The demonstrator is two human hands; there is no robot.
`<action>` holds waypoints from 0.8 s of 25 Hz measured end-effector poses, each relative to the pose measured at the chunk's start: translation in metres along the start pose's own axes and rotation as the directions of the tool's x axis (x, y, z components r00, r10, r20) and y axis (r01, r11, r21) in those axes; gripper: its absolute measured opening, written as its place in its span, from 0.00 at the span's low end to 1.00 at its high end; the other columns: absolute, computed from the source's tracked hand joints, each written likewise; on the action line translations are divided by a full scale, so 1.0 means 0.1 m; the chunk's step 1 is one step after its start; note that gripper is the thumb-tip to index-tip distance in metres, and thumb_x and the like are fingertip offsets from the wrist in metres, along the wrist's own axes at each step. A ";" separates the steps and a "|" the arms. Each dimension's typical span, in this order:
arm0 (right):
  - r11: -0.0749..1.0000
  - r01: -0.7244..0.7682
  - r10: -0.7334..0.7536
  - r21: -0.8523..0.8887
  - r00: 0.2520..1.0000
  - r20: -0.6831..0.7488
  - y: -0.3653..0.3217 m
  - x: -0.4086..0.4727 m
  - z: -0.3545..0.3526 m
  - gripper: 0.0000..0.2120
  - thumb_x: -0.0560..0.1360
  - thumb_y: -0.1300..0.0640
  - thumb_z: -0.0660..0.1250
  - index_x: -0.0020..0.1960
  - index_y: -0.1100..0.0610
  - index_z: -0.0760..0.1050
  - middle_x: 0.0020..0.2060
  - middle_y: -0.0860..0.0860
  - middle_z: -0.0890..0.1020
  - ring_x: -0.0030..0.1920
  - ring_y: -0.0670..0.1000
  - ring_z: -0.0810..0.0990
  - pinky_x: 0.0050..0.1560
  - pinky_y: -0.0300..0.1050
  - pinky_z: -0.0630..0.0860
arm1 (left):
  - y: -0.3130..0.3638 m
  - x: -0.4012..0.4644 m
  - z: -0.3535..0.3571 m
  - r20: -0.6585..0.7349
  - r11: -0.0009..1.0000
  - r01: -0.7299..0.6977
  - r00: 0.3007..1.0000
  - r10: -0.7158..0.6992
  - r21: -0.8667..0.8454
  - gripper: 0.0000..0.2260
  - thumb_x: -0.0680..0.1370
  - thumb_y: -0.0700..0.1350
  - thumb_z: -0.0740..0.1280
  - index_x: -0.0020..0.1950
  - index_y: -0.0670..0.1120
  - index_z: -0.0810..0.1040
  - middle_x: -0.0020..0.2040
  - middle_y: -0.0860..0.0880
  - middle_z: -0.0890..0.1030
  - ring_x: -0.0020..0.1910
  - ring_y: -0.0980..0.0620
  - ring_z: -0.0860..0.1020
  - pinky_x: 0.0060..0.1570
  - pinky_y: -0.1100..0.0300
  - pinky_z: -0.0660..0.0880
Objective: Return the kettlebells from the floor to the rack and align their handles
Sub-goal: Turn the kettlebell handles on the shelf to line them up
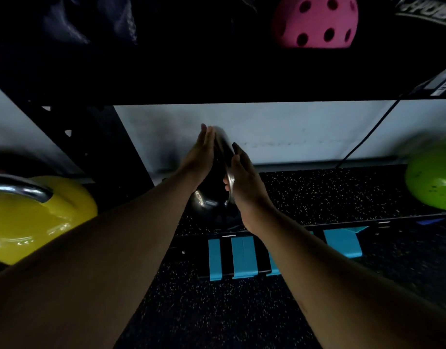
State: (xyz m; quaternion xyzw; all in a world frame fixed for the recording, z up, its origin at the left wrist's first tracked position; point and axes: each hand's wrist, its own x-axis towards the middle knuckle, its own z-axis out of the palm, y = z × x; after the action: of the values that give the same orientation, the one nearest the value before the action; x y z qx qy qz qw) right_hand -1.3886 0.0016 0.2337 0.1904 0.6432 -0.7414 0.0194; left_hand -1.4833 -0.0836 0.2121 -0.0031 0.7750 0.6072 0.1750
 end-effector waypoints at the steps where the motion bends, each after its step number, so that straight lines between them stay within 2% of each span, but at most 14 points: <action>1: 1.000 -0.003 0.003 0.015 1.000 -0.013 0.02 -0.03 0.05 0.21 0.84 0.50 0.50 0.76 0.43 0.60 0.62 0.54 0.76 0.44 0.42 0.75 0.37 0.34 0.74 | 0.00 0.01 -0.02 0.001 1.000 -0.001 1.000 0.001 0.000 0.26 0.81 0.64 0.45 0.79 0.60 0.52 0.80 0.44 0.56 0.77 0.42 0.60 0.71 0.51 0.60; 3: 1.000 0.008 -0.007 0.020 0.999 -0.039 0.04 -0.06 0.10 0.21 0.84 0.49 0.51 0.76 0.42 0.59 0.65 0.54 0.76 0.44 0.42 0.75 0.43 0.38 0.73 | 0.00 0.03 -0.03 -0.004 0.999 -0.016 1.000 0.016 0.030 0.26 0.81 0.64 0.45 0.78 0.60 0.53 0.80 0.45 0.57 0.77 0.43 0.59 0.73 0.49 0.58; 6: 0.998 -0.038 0.039 0.042 0.999 -0.028 -0.05 -0.06 0.13 0.21 0.84 0.50 0.50 0.77 0.42 0.58 0.67 0.56 0.74 0.44 0.42 0.75 0.40 0.35 0.72 | -0.01 0.04 -0.05 0.010 0.997 -0.020 1.000 0.020 0.069 0.25 0.81 0.63 0.44 0.79 0.60 0.53 0.80 0.46 0.56 0.78 0.43 0.59 0.76 0.46 0.56; 12: 0.997 -0.056 0.057 0.051 0.998 -0.015 -0.04 -0.10 0.22 0.22 0.84 0.50 0.50 0.77 0.40 0.55 0.69 0.58 0.73 0.46 0.43 0.74 0.42 0.38 0.72 | 0.00 0.08 -0.08 0.016 0.999 -0.012 1.000 0.011 0.034 0.24 0.82 0.62 0.47 0.78 0.60 0.56 0.80 0.49 0.57 0.78 0.47 0.58 0.77 0.49 0.54; 14: 0.998 -0.058 0.058 0.024 0.998 -0.020 -0.04 -0.08 0.20 0.22 0.84 0.49 0.50 0.77 0.39 0.55 0.65 0.56 0.74 0.48 0.44 0.75 0.47 0.41 0.75 | -0.01 0.07 -0.08 0.017 1.000 0.001 1.000 -0.001 0.024 0.25 0.81 0.63 0.46 0.78 0.61 0.55 0.80 0.48 0.57 0.78 0.45 0.57 0.76 0.47 0.54; 17: 0.999 -0.031 0.030 -0.027 0.999 -0.035 -0.03 -0.08 0.21 0.22 0.84 0.48 0.50 0.77 0.39 0.54 0.58 0.46 0.73 0.52 0.44 0.76 0.63 0.51 0.74 | -0.02 0.07 -0.06 0.016 0.999 0.036 0.999 -0.036 0.001 0.26 0.80 0.65 0.46 0.78 0.61 0.55 0.80 0.44 0.57 0.77 0.42 0.59 0.74 0.46 0.57; 18: 0.999 -0.026 0.025 -0.019 0.999 -0.035 -0.03 -0.09 0.20 0.22 0.84 0.49 0.50 0.77 0.39 0.54 0.58 0.44 0.71 0.50 0.42 0.75 0.65 0.51 0.73 | -0.02 0.06 -0.05 0.017 0.998 0.062 0.998 -0.062 -0.005 0.27 0.79 0.66 0.46 0.78 0.60 0.56 0.79 0.42 0.58 0.76 0.41 0.61 0.74 0.45 0.58; 20: 1.000 -0.019 0.019 -0.020 1.000 -0.025 -0.04 -0.10 0.20 0.22 0.84 0.50 0.49 0.78 0.41 0.54 0.60 0.46 0.70 0.48 0.40 0.73 0.62 0.48 0.72 | -0.03 0.06 -0.05 0.024 0.997 0.077 0.997 -0.077 -0.011 0.31 0.77 0.69 0.47 0.78 0.60 0.56 0.79 0.41 0.59 0.75 0.40 0.63 0.74 0.43 0.60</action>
State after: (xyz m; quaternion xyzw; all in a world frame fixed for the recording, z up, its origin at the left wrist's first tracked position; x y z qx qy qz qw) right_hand -1.3855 -0.0196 0.2430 0.2054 0.6490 -0.7322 0.0205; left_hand -1.4898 -0.0877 0.2083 -0.0267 0.7686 0.6045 0.2076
